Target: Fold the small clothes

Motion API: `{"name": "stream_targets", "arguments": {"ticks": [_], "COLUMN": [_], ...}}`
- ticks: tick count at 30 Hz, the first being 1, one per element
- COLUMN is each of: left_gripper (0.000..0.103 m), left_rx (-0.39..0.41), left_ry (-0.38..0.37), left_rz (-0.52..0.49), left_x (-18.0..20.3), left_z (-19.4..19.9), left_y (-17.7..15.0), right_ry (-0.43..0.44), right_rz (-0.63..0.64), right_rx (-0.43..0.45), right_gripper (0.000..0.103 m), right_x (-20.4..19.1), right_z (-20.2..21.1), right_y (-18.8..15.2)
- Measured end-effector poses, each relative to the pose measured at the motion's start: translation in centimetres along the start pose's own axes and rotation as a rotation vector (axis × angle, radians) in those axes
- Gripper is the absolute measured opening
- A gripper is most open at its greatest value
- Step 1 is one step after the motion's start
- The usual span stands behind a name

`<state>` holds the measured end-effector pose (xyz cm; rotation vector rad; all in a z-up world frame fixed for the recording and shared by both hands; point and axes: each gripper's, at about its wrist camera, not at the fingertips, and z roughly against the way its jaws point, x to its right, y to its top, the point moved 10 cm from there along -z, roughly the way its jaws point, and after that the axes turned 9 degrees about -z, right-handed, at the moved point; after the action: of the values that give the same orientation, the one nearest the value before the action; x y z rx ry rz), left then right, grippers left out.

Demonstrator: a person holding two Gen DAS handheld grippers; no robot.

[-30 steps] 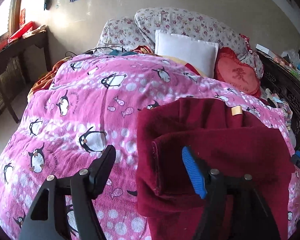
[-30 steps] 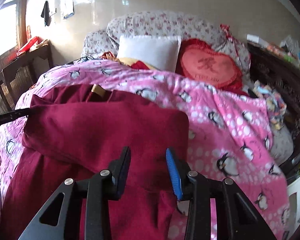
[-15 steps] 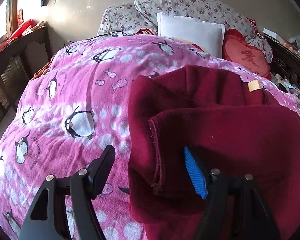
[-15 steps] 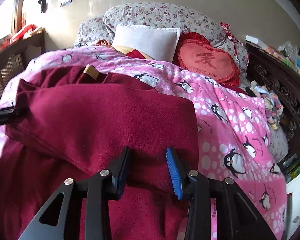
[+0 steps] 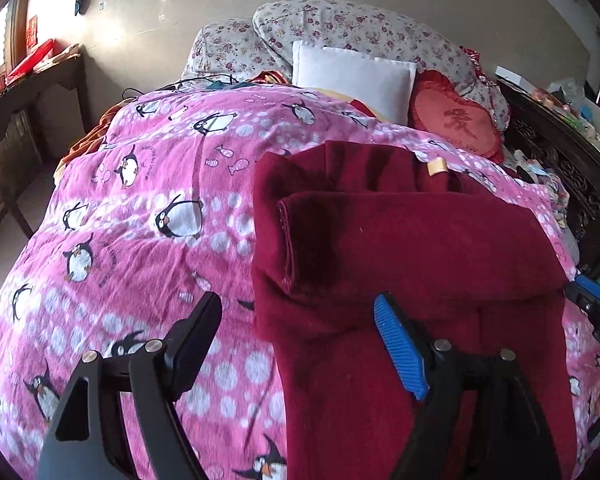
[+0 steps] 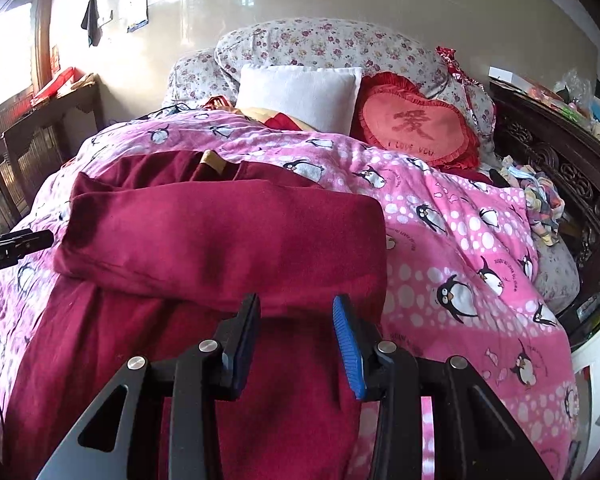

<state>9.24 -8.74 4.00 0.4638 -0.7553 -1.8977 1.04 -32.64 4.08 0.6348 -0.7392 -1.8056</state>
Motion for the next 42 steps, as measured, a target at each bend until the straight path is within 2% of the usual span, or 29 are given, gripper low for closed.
{"name": "stream_targets", "arguments": {"ticks": [8,12,18,24,28,34,42], "left_gripper": [0.080,0.081,0.085,0.086,0.086,0.086,0.086], "left_rx": [-0.034,-0.045,-0.064,-0.097,-0.125,-0.172,-0.220], "left_ry": [-0.036,-0.057,-0.107,-0.136,-0.149,-0.159,-0.170], "left_rz": [-0.004,-0.003,0.004,-0.046,-0.057,-0.053,-0.011], "left_x": [0.9,1.4,2.4,3.6,3.8,3.5,2.5], "left_z": [1.9,2.9,4.6,6.4,7.5,9.0,10.0], "left_y": [-3.3,-4.8,-7.2,-10.2,-12.2,-15.2,-18.3], "right_ry": [0.017,0.033,0.066,0.104,0.165,0.219,0.249], "right_rz": [-0.010,-0.014,-0.025,-0.020,-0.071,-0.110,-0.105], "right_rx": [0.002,-0.011,-0.042,-0.113,-0.164,-0.215,-0.254], "right_gripper": [0.054,0.056,0.059,0.070,0.074,0.077,0.077], "right_x": [0.2,0.8,2.2,3.4,3.7,3.6,2.2], "right_z": [2.5,4.2,7.6,10.8,12.4,13.5,13.7], "right_y": [-1.5,-3.1,-6.9,-11.7,-14.5,-18.1,-20.7]}}
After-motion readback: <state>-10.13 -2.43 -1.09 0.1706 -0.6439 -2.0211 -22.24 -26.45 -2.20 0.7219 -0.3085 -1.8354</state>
